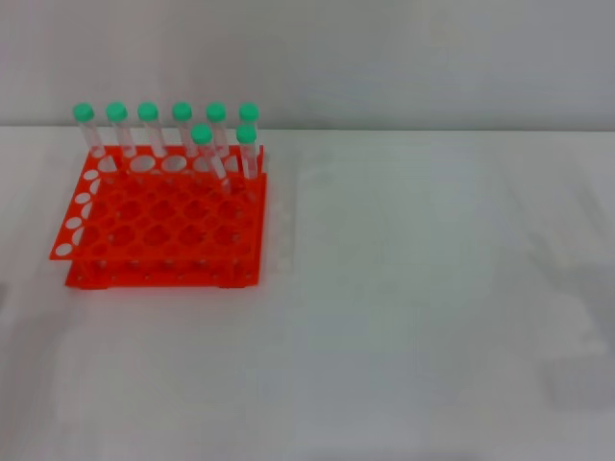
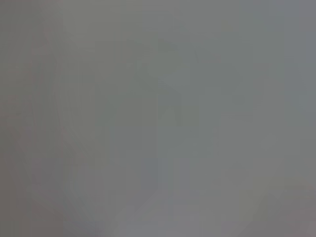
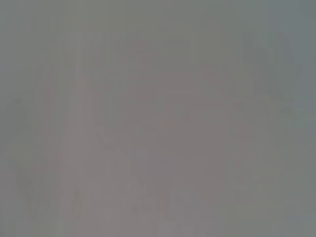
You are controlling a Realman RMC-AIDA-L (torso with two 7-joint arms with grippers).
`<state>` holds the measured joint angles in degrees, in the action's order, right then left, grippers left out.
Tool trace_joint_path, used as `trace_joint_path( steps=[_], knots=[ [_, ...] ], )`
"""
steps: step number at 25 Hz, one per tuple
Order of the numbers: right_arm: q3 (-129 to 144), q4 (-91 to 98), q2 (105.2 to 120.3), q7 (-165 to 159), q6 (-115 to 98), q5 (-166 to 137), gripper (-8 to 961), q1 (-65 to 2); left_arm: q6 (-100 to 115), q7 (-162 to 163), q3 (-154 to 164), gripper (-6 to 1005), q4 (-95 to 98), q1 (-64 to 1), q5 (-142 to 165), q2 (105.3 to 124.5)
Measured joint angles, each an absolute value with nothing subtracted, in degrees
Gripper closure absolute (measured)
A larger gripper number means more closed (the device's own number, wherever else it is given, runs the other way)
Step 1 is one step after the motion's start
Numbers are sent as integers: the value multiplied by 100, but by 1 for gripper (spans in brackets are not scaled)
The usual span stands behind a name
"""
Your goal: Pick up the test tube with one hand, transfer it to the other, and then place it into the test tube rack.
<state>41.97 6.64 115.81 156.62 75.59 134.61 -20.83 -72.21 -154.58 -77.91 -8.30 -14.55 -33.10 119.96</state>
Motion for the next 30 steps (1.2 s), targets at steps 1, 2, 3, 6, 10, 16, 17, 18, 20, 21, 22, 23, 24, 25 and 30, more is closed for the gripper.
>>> trace_joint_path(
  steps=[1,2,3,6,10,16,17,18,20,21,22,23,24,25,30],
  knots=[
    [4180,655,11582,15662,7559,13471,81,-2084,-7236,-15391,-7788,140,-814,-1413,-3377,12001],
    [4167,642,11583,15662,7558,13472,81,-2086,-7245,-15346,-7779,140,-806,-1376,-3422,12006],
    [4156,628,11583,15663,7558,13474,81,-2092,-7252,-15329,-7771,140,-805,-1349,-3441,12008],
    [4145,593,11584,15663,7558,13474,80,-2105,-7274,-15265,-7753,140,-807,-1258,-3454,12020],
    [4146,456,11589,15663,7600,13474,80,-2101,-7322,-15137,-7751,140,-816,-1152,-3461,12032],
    [3798,38,11593,15661,7907,13474,81,-2074,-7608,-15028,-7707,140,-790,-1124,-3406,12033],
    [3750,-12,11593,15661,7959,13473,81,-2068,-7643,-15026,-7674,139,-789,-1119,-3404,12033],
    [3723,-42,11593,15661,7989,13470,81,-2055,-7661,-15026,-7640,139,-790,-1112,-3402,12033],
    [3712,-92,11593,15661,8030,13465,81,-2029,-7677,-15026,-7578,139,-809,-1084,-3402,12033],
    [3710,-115,11593,15661,8048,13463,81,-2020,-7680,-15024,-7568,139,-816,-1075,-3402,12033],
    [3708,-143,11593,15661,8064,13460,81,-2004,-7690,-15023,-7568,139,-817,-1070,-3403,12033],
    [3708,-172,11593,15661,8084,13456,81,-1988,-7700,-15022,-7565,139,-818,-1067,-3402,12033],
    [3708,-189,11593,15661,8101,13452,80,-1975,-7720,-15021,-7563,139,-819,-1059,-3402,12033],
    [3709,-207,11593,15662,8118,13447,80,-1960,-7735,-15020,-7560,139,-818,-1049,-3402,12032],
    [3724,-220,11593,15662,8150,13434,80,-1935,-7820,-14931,-7459,139,-823,-987,-3405,12033]
  ],
)
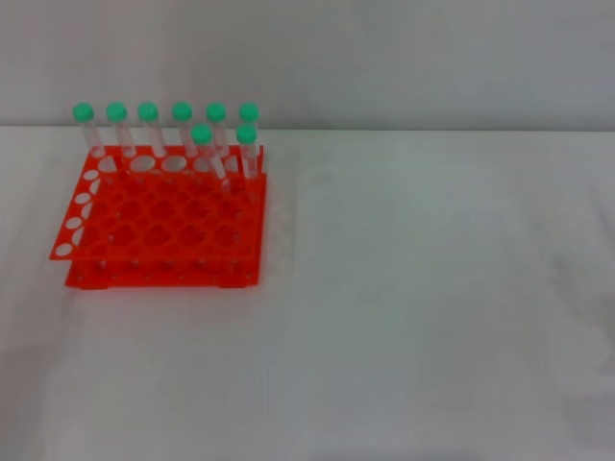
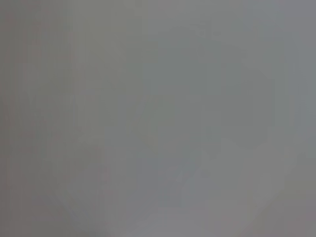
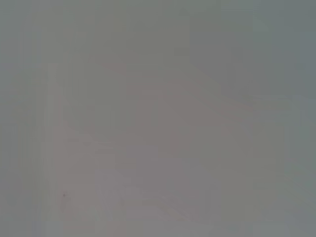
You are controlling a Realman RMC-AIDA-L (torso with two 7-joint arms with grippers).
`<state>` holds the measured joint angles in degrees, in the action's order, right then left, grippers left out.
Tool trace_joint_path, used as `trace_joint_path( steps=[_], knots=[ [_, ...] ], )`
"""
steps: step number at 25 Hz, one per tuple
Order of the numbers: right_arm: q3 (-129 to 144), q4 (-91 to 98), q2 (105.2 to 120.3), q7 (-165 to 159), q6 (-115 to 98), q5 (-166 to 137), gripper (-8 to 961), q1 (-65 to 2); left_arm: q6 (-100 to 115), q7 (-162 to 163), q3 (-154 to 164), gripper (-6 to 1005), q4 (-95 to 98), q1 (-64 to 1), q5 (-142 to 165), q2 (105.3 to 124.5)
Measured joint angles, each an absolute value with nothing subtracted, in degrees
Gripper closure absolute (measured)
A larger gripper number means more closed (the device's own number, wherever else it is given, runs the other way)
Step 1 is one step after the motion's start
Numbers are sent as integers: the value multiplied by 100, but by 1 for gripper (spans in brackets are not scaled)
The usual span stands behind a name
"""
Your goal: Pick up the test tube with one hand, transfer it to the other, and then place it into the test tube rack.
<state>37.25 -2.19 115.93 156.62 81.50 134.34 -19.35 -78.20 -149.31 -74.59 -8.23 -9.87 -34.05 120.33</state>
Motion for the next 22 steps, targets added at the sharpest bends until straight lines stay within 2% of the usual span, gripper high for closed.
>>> trace_joint_path(
  steps=[22],
  knots=[
    [3709,-272,11583,15632,8482,13430,80,-1924,-8183,-14808,-7436,139,-778,-889,-3413,12032]
  ],
)
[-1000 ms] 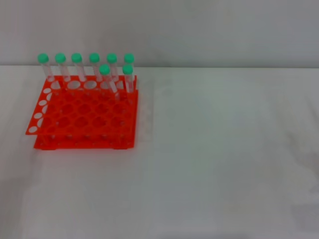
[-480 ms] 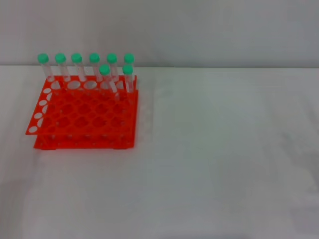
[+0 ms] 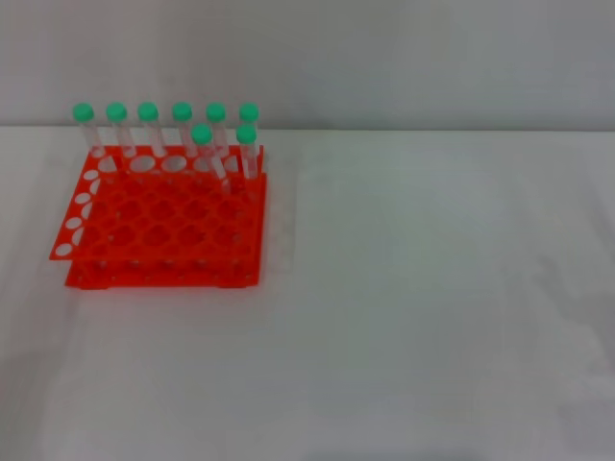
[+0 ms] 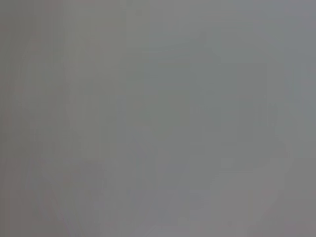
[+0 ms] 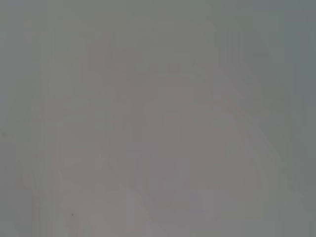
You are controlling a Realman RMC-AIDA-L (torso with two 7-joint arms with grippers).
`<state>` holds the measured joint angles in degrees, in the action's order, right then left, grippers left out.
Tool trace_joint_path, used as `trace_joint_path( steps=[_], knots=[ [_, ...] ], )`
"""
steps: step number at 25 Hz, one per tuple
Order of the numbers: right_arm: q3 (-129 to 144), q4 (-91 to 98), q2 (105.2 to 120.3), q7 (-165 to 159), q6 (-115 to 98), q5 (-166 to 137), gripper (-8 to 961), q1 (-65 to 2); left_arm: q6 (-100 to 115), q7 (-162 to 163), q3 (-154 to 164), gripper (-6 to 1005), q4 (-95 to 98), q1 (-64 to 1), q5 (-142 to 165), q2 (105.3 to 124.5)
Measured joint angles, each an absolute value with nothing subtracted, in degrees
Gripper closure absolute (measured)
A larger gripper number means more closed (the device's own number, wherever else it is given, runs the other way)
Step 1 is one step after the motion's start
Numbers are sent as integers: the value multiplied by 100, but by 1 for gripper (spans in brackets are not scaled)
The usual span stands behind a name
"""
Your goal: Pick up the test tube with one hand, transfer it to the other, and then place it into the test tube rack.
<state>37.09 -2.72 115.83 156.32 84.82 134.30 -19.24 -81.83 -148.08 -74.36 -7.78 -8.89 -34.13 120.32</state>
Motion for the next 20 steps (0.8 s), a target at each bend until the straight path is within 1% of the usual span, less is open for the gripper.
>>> trace_joint_path(
  steps=[20],
  knots=[
    [3741,-280,11584,15601,8598,13430,80,-1899,-8202,-14673,-7426,140,-784,-713,-3401,12032]
  ],
)
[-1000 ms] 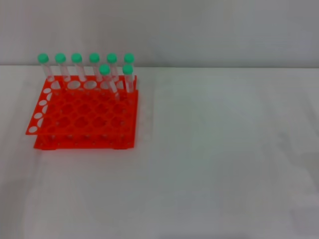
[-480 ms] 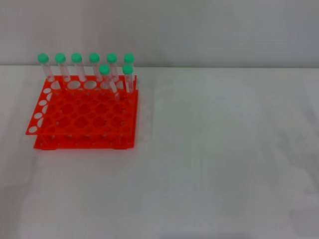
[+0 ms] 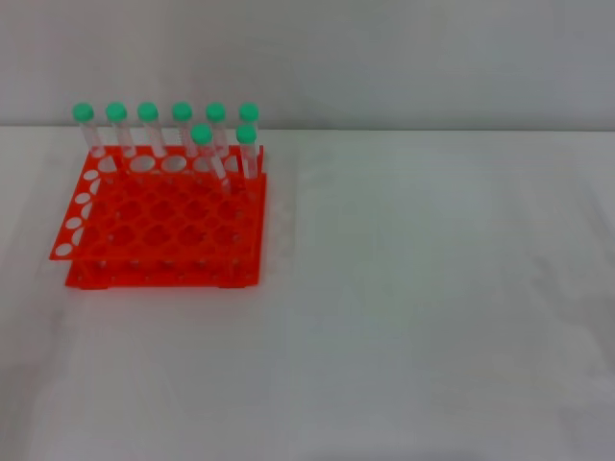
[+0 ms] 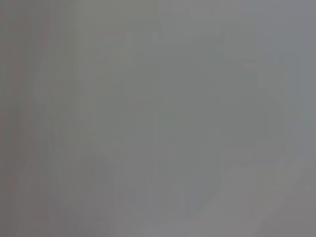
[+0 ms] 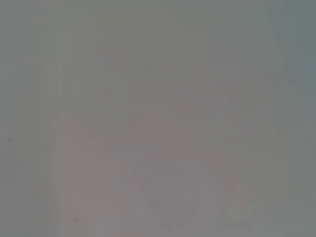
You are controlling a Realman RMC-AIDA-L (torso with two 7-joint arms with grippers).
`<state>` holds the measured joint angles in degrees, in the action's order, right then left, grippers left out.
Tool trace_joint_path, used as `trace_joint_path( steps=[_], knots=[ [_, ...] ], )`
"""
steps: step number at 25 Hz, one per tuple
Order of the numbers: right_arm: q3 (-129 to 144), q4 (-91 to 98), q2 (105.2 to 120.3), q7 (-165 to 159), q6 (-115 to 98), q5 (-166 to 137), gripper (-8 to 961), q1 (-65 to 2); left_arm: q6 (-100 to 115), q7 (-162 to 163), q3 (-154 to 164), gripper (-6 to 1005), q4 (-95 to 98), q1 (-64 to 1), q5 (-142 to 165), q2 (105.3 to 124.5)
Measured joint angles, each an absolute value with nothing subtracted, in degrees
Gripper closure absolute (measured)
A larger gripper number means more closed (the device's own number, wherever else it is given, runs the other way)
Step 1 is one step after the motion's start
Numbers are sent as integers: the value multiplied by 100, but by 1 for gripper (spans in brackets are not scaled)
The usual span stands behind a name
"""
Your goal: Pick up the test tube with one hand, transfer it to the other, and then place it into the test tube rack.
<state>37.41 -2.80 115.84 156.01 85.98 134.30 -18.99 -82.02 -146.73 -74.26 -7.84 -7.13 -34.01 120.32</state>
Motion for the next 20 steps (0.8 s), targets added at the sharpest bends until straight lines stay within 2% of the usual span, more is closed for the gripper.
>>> trace_joint_path(
  steps=[20],
  knots=[
    [3756,-359,11584,15600,8658,13420,80,-1882,-8261,-14669,-7427,139,-807,-691,-3401,12031]
  ],
)
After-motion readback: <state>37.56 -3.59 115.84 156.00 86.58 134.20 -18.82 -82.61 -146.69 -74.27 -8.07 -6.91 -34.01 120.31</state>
